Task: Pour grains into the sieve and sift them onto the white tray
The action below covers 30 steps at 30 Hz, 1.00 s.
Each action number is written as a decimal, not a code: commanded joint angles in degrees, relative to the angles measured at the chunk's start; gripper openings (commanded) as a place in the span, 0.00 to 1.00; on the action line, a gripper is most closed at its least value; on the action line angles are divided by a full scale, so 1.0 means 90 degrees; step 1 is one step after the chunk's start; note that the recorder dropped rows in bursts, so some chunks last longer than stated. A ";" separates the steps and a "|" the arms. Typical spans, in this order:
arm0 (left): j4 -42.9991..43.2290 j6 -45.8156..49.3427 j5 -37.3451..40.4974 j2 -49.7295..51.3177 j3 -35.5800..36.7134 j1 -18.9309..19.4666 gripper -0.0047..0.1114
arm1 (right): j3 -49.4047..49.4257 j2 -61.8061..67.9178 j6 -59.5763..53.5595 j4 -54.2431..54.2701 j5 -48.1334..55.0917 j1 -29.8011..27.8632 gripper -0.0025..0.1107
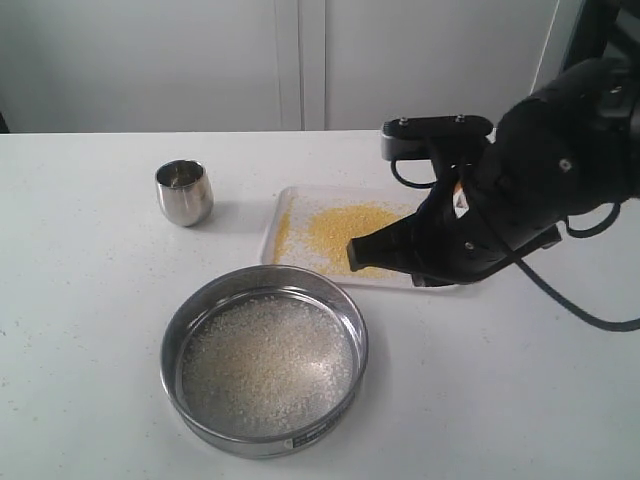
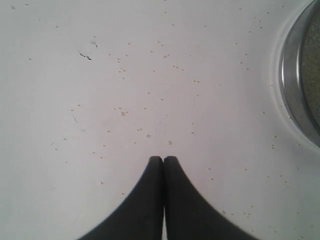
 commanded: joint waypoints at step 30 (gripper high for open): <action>-0.0064 0.0016 0.0064 -0.0049 0.0026 0.0010 0.04 | 0.1222 -0.2683 -0.2789 0.1720 0.0815 -0.3197 0.02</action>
